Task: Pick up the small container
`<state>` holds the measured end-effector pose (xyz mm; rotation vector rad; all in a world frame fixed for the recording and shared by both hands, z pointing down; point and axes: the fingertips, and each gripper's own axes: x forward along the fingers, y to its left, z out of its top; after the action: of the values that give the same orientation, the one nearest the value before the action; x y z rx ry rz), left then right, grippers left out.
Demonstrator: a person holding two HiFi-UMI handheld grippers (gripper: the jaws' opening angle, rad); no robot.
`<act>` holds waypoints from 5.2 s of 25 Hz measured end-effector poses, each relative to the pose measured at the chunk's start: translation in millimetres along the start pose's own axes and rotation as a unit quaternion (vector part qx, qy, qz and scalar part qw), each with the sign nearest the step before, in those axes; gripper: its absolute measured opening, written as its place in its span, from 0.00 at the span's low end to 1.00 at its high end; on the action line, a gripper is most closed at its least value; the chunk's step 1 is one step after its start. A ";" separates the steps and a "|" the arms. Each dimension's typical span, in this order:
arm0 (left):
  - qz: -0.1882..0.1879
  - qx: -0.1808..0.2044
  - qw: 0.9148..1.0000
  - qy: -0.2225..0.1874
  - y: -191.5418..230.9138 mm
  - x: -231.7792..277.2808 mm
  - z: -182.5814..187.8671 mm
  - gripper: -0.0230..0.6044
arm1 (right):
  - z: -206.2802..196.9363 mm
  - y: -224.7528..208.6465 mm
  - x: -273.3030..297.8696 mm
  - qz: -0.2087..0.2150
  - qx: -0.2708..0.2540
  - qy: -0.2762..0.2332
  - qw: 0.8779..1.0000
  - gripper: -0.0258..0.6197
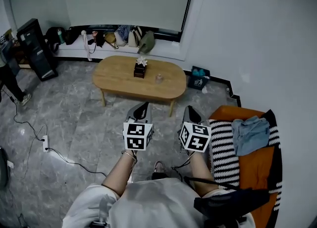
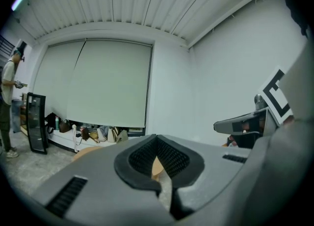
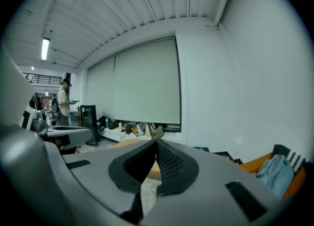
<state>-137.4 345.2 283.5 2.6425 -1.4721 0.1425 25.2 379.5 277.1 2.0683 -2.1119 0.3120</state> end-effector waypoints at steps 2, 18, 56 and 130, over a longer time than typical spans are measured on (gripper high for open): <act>0.007 0.001 1.000 -0.002 1.4 18.0 7.3 0.05 | 10.0 -11.0 15.4 0.003 -0.003 -0.002 1.000 0.08; 0.050 0.013 0.999 -0.004 3.6 139.2 39.4 0.05 | 55.0 -84.5 128.9 0.043 0.009 -0.008 0.999 0.08; 0.023 0.006 0.999 0.022 79.7 382.3 43.7 0.05 | 82.8 -152.8 354.0 0.012 0.047 0.021 0.999 0.08; 0.144 -0.113 0.956 0.228 237.2 565.6 -230.6 0.05 | -130.0 -143.7 661.6 0.124 0.026 0.245 0.961 0.08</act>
<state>-48.8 -220.8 601.6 2.0247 -1.5802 0.5339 149.5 -226.2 582.0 1.5328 -2.0502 0.8269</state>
